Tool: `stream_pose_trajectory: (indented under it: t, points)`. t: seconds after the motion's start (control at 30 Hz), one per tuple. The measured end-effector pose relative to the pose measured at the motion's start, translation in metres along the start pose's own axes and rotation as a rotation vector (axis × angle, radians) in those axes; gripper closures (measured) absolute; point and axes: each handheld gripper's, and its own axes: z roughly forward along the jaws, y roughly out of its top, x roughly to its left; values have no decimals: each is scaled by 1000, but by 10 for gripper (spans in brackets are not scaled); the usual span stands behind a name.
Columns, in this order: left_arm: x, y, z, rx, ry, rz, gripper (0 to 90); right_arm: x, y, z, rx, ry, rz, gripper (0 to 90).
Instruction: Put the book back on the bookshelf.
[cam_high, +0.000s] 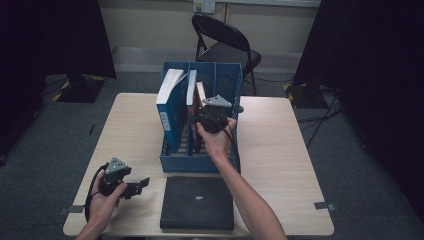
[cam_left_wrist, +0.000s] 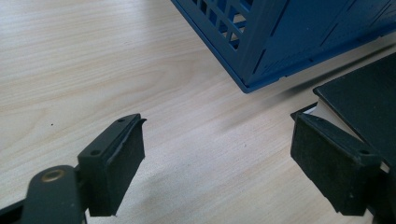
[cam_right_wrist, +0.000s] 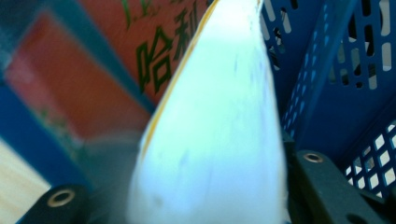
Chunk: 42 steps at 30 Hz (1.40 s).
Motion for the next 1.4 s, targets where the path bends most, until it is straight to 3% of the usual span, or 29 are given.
stream_pose_trajectory:
  t: [0.13,0.47,0.67,0.77,1.07,1.4]
  points:
    - [0,0,0,0,1,-1,173,-1,-6,-7,-3,22,-12,563]
    - [0,0,-1,-1,3,-4,173,-6,-18,-24,3,112,12,521]
    - [-1,0,0,-2,1,-3,172,-7,-33,-27,35,146,-10,503]
    - [-1,0,0,-2,2,-4,172,-8,-39,-33,23,160,-37,507]
    - [-2,0,0,-3,0,-3,172,-12,-53,-43,51,207,-44,621]
    - [-2,0,1,1,1,0,172,-12,-69,-36,115,194,-53,701]
